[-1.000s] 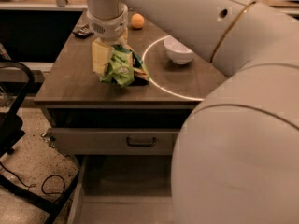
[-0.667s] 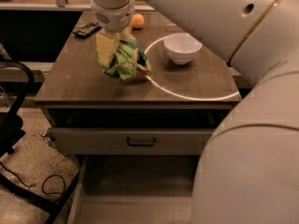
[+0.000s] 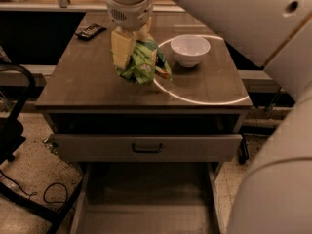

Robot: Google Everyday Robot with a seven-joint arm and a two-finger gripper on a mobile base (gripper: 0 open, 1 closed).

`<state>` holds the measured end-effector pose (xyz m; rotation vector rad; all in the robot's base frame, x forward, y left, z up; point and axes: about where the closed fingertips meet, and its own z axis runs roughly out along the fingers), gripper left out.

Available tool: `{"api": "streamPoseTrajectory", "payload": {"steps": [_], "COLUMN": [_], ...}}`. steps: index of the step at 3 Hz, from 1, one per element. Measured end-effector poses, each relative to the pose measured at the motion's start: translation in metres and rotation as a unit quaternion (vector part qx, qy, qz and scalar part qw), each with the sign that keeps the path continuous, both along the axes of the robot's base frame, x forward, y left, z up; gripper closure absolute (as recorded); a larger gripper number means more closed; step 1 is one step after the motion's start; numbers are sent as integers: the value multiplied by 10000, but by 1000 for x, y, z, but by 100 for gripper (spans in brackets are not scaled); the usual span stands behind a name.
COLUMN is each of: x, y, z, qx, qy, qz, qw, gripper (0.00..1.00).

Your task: Place green rice chip bag into middle drawer

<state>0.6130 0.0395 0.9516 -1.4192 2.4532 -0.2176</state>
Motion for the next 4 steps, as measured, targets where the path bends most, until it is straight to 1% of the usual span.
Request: {"api": "streamPoseTrajectory", "payload": {"steps": [1, 2, 3, 4], "x": [-32, -78, -115, -158], "y": [-39, -92, -131, -177], "z": [18, 33, 38, 35], "qx": [-127, 26, 318, 730], "qy": [11, 28, 42, 155], "qz": [-303, -747, -1119, -1704], "qw": [9995, 9972, 9932, 9825], "gripper": [100, 100, 100, 100]}}
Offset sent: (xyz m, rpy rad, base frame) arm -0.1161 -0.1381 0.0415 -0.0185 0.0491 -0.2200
